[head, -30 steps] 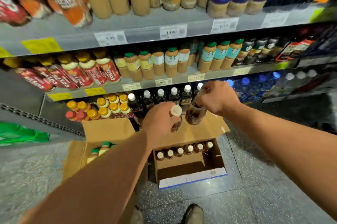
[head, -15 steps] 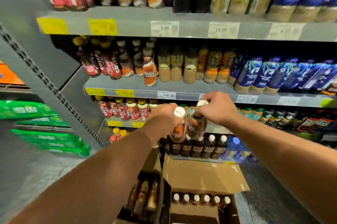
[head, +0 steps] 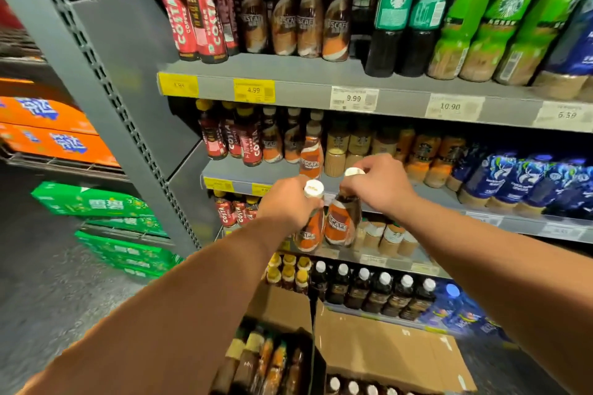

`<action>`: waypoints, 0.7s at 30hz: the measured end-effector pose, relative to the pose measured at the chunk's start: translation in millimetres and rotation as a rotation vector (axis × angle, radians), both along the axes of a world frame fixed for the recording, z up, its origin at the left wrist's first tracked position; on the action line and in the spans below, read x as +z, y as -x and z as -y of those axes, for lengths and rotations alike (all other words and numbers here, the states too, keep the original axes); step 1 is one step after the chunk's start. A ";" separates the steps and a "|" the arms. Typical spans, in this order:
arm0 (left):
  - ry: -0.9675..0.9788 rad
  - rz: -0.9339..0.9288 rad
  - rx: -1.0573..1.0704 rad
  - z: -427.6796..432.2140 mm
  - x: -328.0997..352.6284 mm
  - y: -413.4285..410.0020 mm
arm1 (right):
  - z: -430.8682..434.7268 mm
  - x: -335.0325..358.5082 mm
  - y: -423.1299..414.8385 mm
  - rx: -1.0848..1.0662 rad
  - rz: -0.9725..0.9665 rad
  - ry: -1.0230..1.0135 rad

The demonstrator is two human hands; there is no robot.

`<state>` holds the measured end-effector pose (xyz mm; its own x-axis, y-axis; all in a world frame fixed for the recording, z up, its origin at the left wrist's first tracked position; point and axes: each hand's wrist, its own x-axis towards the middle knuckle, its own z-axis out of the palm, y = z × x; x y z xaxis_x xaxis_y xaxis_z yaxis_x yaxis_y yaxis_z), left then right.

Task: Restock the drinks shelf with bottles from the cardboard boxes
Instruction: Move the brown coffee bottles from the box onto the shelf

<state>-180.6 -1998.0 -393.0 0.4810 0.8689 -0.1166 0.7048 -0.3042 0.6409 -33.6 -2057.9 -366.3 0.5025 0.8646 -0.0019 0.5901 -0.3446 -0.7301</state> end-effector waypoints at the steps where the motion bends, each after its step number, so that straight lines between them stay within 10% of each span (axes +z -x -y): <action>1: -0.002 0.001 0.008 -8.5 -0.3 2.0 | -6.5 -0.5 3.5 -0.010 -0.019 -0.011; 21: -0.110 0.135 -0.014 -177.1 -12.8 44.7 | -161.2 -21.5 63.1 -0.138 0.027 -0.207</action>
